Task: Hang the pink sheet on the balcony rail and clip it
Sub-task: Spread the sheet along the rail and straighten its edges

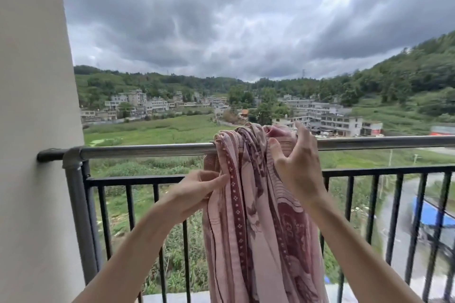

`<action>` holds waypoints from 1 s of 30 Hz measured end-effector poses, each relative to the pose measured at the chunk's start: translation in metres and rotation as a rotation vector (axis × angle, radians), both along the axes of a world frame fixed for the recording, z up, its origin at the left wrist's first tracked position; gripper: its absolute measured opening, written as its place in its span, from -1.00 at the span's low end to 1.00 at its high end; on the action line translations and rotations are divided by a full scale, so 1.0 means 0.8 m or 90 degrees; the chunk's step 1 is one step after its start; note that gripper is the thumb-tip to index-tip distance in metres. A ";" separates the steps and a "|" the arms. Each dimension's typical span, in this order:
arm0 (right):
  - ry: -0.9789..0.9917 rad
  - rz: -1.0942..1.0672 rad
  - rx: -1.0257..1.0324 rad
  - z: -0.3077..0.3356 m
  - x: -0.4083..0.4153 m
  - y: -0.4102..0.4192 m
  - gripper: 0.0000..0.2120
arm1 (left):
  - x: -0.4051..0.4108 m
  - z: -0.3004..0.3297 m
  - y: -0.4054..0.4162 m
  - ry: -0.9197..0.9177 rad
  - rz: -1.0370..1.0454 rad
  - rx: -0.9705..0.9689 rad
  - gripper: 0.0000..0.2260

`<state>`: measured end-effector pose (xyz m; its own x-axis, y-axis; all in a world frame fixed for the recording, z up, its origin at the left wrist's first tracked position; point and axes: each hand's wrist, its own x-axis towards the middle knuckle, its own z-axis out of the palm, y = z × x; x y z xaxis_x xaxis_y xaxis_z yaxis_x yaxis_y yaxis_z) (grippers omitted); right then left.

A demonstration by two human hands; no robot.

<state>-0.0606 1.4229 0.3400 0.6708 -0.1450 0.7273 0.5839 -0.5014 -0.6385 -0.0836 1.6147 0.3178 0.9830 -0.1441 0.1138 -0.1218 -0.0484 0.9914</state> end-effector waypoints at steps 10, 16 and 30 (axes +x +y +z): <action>-0.126 0.041 -0.425 -0.013 0.032 0.080 -0.49 | -0.016 0.046 0.045 -0.154 0.164 -0.077 -0.94; -0.140 -0.086 -0.435 -0.023 0.054 0.075 -0.52 | -0.015 0.083 0.080 -0.216 0.239 -0.165 -0.88; -0.200 0.014 -0.434 0.001 0.029 0.183 -0.41 | -0.056 0.039 0.218 -0.052 0.393 -0.212 -0.79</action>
